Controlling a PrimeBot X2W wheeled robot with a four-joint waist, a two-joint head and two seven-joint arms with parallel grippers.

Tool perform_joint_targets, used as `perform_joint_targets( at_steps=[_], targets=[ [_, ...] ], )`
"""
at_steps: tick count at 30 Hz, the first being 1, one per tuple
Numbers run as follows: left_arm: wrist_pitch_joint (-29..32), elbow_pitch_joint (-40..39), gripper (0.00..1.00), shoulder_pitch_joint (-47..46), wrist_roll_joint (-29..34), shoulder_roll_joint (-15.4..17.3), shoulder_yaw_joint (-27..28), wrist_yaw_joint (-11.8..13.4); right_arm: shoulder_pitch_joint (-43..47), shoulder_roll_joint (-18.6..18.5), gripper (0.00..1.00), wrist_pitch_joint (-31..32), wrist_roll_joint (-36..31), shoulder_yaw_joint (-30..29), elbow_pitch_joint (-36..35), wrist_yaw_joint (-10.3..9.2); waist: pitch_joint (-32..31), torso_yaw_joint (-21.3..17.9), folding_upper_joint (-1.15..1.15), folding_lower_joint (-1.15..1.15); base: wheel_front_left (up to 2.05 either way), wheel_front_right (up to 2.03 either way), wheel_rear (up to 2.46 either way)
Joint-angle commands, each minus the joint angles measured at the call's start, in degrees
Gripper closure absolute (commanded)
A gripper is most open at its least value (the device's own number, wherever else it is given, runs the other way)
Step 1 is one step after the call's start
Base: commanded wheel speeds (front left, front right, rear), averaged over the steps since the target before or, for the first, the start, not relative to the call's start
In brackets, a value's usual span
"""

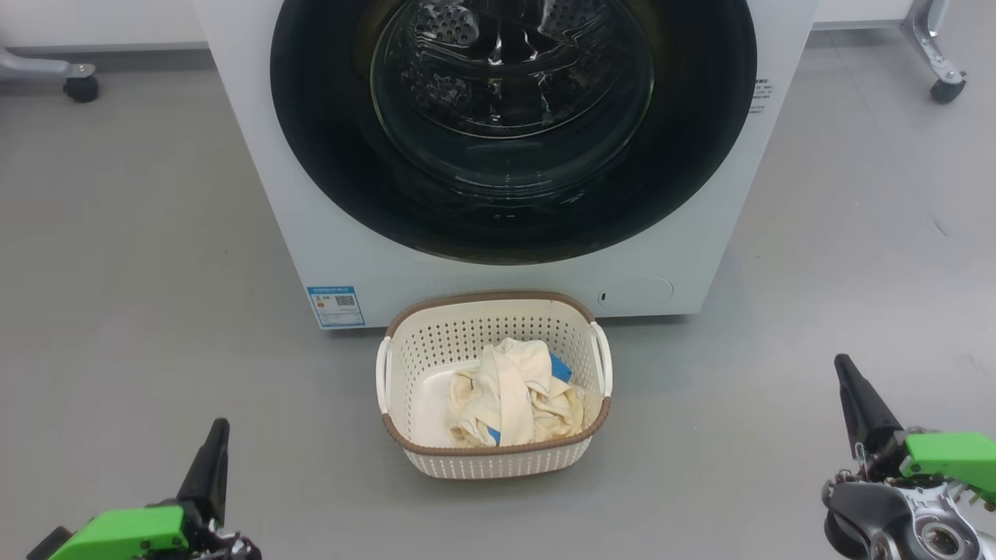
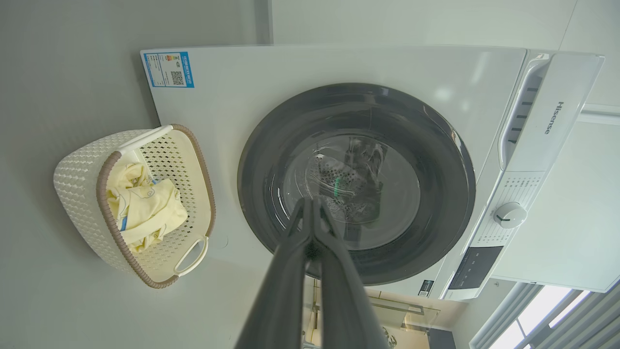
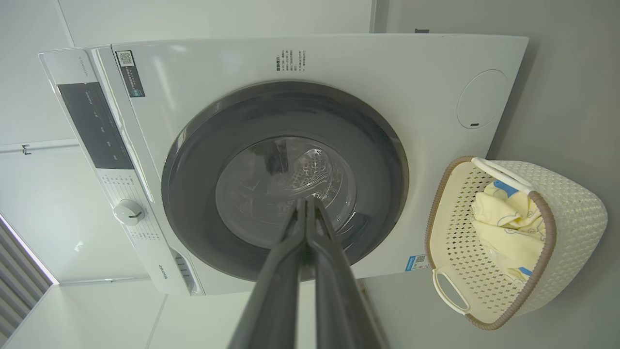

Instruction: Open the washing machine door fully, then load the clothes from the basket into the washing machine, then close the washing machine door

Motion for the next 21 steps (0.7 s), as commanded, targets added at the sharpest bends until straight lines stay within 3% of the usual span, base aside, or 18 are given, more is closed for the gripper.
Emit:
perform_joint_targets(
  at_steps=[1,21],
  targets=[
    [0.4,-1.7,1.00,-2.9,0.6,0.6,1.9,-0.4,-3.2,-0.5,1.00,0.3,-0.5,0.9,-1.8,0.08,0.0,0.0,0.00,0.00,0.00,0.00,0.00],
    [0.4,-1.7,1.00,-2.9,0.6,0.6,1.9,-0.4,-3.2,-0.5,1.00,0.3,-0.5,0.9,-1.8,0.08,0.0,0.0,0.00,0.00,0.00,0.00,0.00]
  ],
)
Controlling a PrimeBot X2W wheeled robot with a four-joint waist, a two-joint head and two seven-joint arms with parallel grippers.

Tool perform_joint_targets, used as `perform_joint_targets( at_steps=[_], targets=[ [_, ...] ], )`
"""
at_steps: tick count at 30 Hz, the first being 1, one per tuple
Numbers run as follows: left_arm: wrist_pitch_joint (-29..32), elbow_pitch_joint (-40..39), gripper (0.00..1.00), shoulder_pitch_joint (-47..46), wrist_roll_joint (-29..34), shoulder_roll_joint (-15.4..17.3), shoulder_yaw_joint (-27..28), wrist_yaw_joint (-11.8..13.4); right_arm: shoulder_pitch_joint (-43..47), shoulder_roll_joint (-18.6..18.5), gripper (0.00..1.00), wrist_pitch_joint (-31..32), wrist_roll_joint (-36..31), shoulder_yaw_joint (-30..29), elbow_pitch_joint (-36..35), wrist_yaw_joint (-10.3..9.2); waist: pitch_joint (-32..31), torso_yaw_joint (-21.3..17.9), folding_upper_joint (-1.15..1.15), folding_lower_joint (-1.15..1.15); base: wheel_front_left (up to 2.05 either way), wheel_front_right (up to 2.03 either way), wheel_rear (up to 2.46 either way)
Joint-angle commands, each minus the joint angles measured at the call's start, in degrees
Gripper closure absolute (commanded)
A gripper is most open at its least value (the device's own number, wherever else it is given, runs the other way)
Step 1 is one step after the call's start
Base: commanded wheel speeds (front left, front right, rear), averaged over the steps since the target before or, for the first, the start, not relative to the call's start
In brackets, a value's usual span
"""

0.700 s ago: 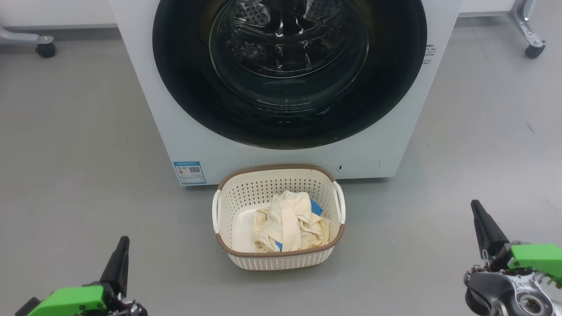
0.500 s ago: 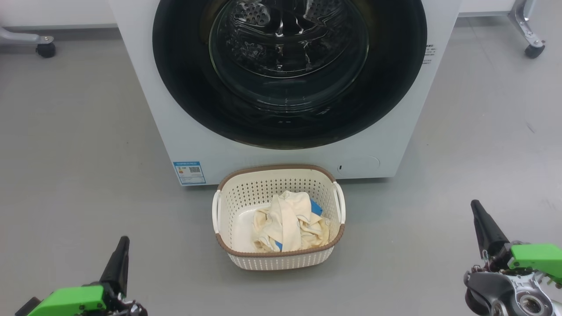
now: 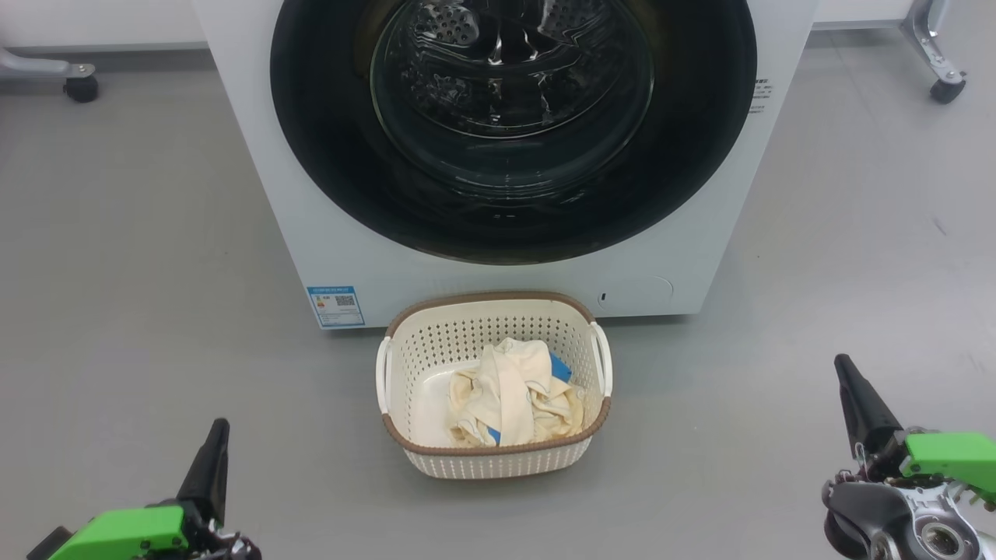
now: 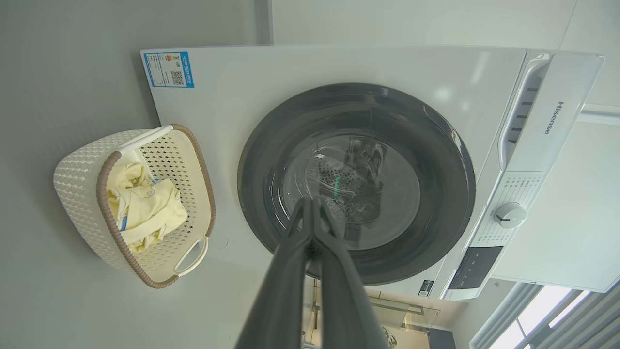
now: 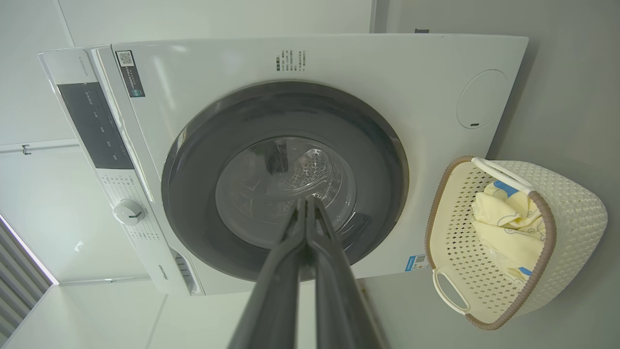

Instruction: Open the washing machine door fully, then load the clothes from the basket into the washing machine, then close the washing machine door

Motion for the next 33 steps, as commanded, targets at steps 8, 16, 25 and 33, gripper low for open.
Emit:
perform_joint_targets(
  at_steps=[8,16,25,33],
  targets=[
    [0.4,-1.7,1.00,-2.9,0.6,0.6,1.9,-0.4,-3.2,-0.5,1.00,0.3,-0.5,0.9,-1.8,0.08,0.0,0.0,0.00,0.00,0.00,0.00,0.00],
    [0.4,-1.7,1.00,-2.9,0.6,0.6,1.9,-0.4,-3.2,-0.5,1.00,0.3,-0.5,0.9,-1.8,0.08,0.0,0.0,0.00,0.00,0.00,0.00,0.00],
    [0.0,0.0,0.00,0.0,0.0,0.0,0.0,0.0,0.0,0.0,0.00,0.0,0.0,0.0,0.0,0.00,0.0,0.0,0.00,0.00,0.00,0.00,0.00],
    [-0.4,2.3,0.00,1.2,0.2,-0.5,-0.6,0.0,1.6,0.7,0.00,-0.2,0.0,0.4,2.3,0.00,0.0,0.0,0.00,0.00,0.00,0.00,0.00]
  ],
)
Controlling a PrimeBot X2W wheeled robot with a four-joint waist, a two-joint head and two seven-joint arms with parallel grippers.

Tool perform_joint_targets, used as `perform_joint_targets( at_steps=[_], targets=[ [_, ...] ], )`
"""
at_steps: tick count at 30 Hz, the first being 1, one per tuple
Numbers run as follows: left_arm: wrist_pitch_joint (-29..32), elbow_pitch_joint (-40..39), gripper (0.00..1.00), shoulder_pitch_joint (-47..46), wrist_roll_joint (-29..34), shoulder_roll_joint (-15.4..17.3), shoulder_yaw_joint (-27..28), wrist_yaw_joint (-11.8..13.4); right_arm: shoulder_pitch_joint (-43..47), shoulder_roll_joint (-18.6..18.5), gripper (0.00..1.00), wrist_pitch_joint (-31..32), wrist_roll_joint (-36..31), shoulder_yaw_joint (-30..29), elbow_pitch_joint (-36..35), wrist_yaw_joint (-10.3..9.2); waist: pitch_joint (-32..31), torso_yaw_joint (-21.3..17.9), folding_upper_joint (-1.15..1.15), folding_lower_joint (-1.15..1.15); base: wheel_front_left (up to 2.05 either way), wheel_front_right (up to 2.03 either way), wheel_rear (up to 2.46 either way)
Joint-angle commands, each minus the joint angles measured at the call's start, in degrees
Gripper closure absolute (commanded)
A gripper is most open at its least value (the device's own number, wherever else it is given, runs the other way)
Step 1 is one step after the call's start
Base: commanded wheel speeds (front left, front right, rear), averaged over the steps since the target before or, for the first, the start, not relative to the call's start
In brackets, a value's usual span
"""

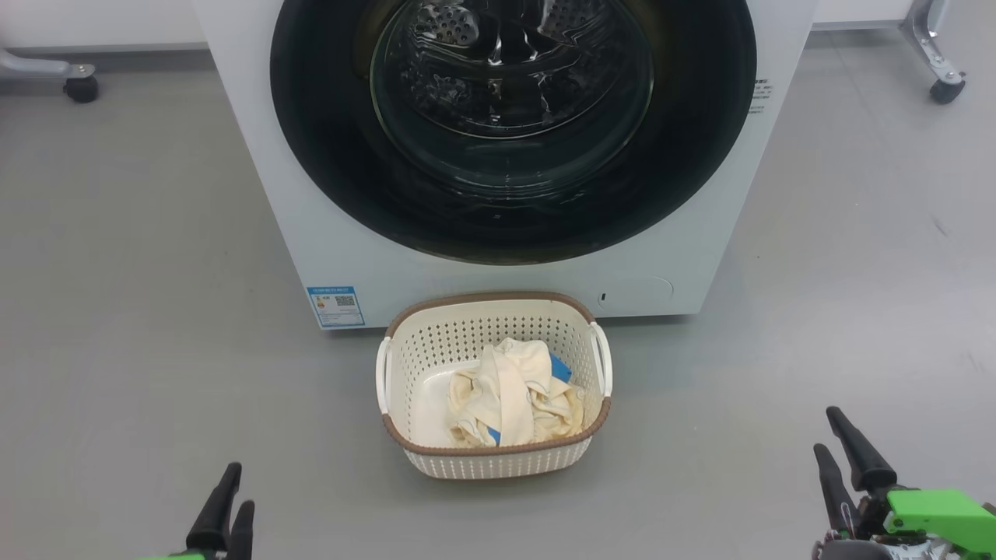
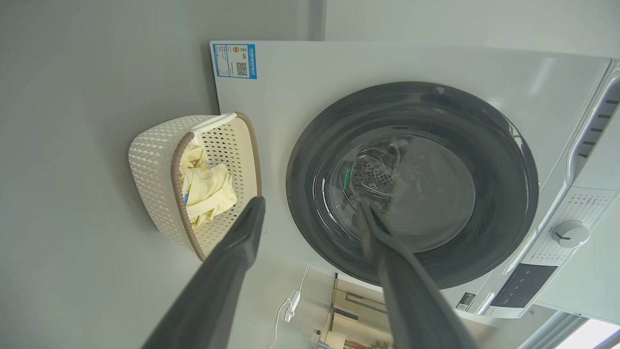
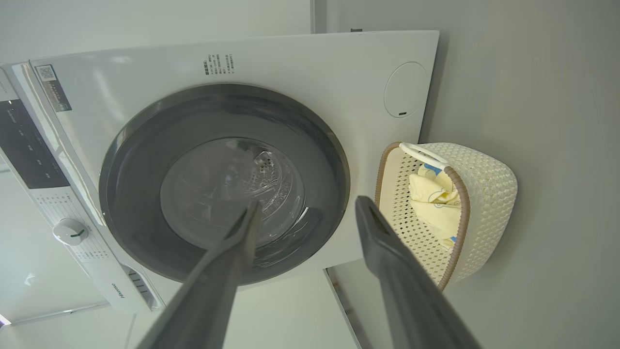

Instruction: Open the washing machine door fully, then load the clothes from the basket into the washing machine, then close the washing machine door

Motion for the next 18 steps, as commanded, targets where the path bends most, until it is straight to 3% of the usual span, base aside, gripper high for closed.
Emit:
perform_joint_targets(
  at_steps=[1,18],
  targets=[
    [-0.4,-2.5,0.00,-2.8,0.3,0.5,0.2,-0.1,-3.0,-0.3,0.00,-0.2,-0.1,-0.1,-2.5,0.00,0.0,0.0,0.00,0.00,0.00,0.00,0.00],
    [-2.6,-4.8,0.00,-3.6,2.0,1.0,-1.5,-0.2,-3.4,-1.1,0.00,-1.9,-2.8,0.5,-3.6,0.01,0.1,0.0,0.00,0.00,0.00,0.00,0.00]
  ],
)
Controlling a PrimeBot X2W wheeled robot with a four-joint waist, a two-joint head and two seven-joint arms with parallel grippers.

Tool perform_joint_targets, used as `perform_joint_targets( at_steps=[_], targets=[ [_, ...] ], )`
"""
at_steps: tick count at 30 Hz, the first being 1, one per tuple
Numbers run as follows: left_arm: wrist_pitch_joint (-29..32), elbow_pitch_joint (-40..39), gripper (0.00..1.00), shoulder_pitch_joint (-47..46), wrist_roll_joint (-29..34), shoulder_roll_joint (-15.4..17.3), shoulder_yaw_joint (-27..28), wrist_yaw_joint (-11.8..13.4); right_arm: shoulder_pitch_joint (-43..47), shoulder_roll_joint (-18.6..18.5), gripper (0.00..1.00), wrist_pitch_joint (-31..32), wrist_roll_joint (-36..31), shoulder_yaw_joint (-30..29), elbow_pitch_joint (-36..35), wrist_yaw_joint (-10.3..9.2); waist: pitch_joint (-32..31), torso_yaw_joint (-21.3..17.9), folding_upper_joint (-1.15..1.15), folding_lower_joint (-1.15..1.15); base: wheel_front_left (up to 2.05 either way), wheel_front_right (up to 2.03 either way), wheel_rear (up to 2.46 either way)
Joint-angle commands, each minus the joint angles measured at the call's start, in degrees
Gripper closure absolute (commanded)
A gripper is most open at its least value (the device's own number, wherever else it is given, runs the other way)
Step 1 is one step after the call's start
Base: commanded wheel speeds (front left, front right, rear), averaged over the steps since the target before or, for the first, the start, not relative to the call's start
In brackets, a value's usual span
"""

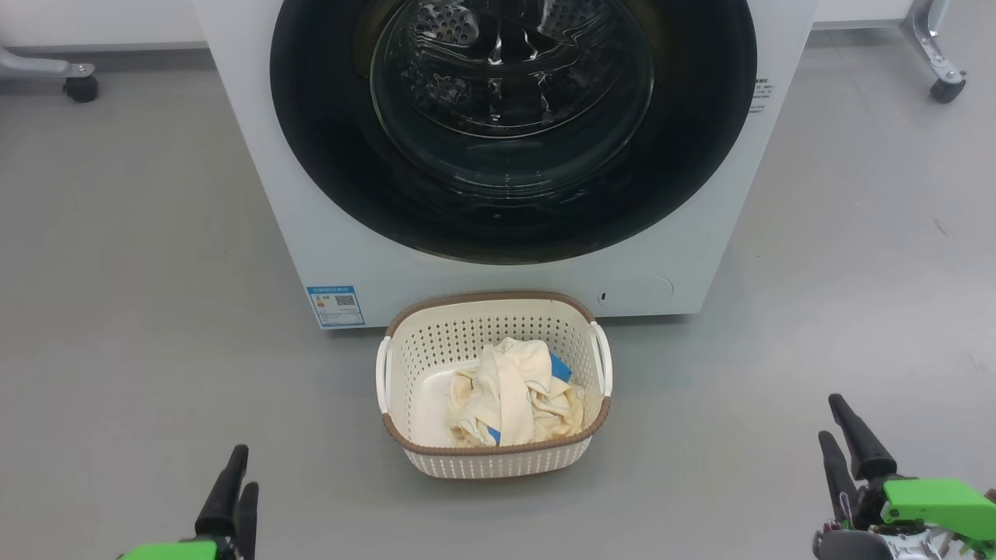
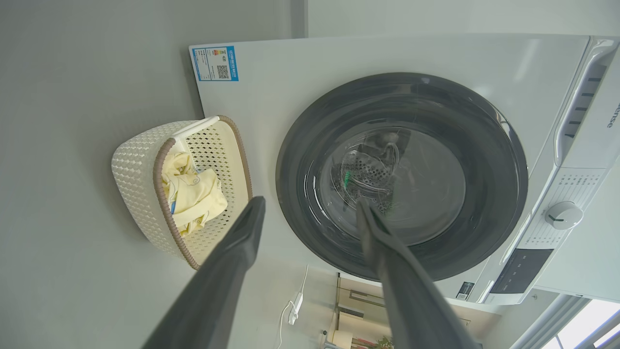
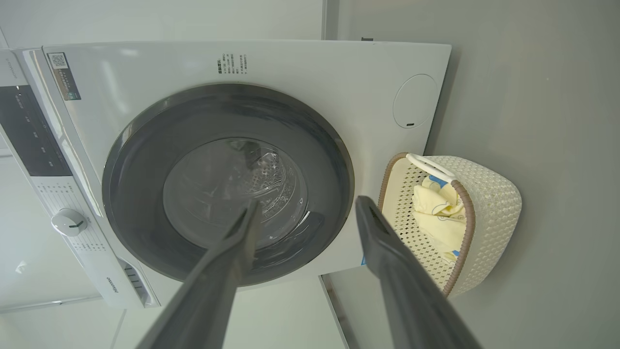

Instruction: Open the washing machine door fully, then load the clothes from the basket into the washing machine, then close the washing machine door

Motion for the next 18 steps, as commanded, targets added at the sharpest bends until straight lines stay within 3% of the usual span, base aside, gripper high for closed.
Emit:
perform_joint_targets(
  at_steps=[1,9,18],
  targets=[
    [-0.5,-2.3,0.00,-3.1,0.8,1.0,0.2,-0.2,-3.0,-1.2,0.00,-0.5,-0.7,0.3,-2.1,0.01,0.0,0.0,0.00,0.00,0.00,0.00,0.00],
    [-2.6,-2.4,0.00,-3.8,5.1,1.9,-1.3,-0.2,-3.6,-2.0,0.00,-2.7,-6.6,0.9,-1.8,0.02,0.0,0.1,0.00,0.00,0.00,0.00,0.00],
    [-4.3,-2.5,0.00,-4.5,13.8,2.4,-1.3,1.5,-4.2,-2.1,0.00,-4.5,-16.3,0.4,-1.9,0.03,-0.1,0.2,0.00,0.00,0.00,0.00,0.00]
  ],
)
